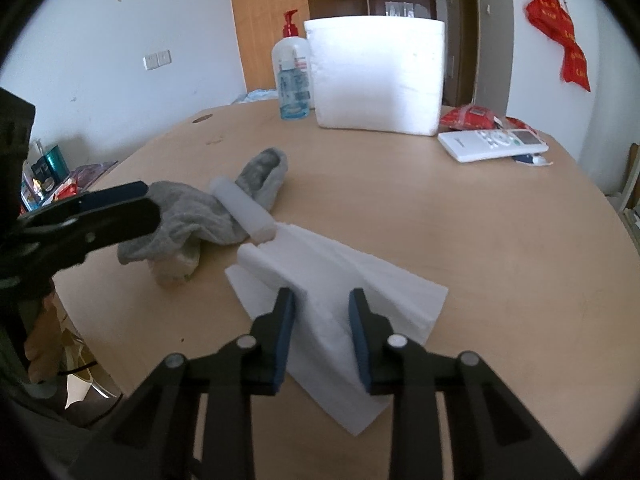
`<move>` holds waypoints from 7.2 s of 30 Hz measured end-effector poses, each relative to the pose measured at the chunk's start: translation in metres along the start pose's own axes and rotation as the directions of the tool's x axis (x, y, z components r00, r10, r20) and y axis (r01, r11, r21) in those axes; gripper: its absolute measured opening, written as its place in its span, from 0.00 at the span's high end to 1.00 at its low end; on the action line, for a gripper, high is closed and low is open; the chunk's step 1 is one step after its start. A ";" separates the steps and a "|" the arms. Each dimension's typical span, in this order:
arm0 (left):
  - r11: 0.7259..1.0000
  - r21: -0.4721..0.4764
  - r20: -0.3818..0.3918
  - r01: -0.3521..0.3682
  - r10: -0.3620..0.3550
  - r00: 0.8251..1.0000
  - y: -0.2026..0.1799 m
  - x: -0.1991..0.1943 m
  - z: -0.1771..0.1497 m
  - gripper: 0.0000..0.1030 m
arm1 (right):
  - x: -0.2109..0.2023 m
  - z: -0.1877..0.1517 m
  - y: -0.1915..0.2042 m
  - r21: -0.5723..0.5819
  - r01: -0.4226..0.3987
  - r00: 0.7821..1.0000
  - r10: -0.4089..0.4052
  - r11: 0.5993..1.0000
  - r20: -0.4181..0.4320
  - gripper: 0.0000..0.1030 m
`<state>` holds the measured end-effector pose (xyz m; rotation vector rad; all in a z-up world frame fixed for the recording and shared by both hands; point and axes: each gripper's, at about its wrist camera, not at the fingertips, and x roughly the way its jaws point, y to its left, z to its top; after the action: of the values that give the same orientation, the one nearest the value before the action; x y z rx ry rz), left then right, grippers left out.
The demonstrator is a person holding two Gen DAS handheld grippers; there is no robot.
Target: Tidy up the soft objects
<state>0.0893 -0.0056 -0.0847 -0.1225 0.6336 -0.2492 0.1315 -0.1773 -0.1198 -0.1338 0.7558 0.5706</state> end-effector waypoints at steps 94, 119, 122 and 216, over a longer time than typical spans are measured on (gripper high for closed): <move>0.994 0.030 0.101 -0.101 0.097 0.990 0.004 -0.049 0.056 1.00 | -0.013 0.002 0.006 -0.047 0.012 0.999 -0.010 0.999 0.034 0.33; 0.992 0.097 -0.064 -0.081 0.087 0.994 -0.022 -0.048 -0.019 0.25 | -0.018 -0.003 0.011 -0.032 -0.013 0.999 0.014 0.999 0.033 0.33; 0.991 0.085 -0.074 -0.100 0.107 0.992 -0.018 -0.043 -0.019 0.25 | -0.018 -0.003 0.011 -0.033 -0.013 0.999 0.014 0.999 0.034 0.33; 0.997 0.029 0.172 -0.074 0.068 0.983 0.012 -0.084 0.069 0.90 | -0.017 0.028 -0.003 0.029 0.043 0.996 -0.045 0.999 0.083 0.90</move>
<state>0.0678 0.0312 0.0156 -0.0864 0.4619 -0.1782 0.1403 -0.1783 -0.0876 -0.1004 0.6774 0.5203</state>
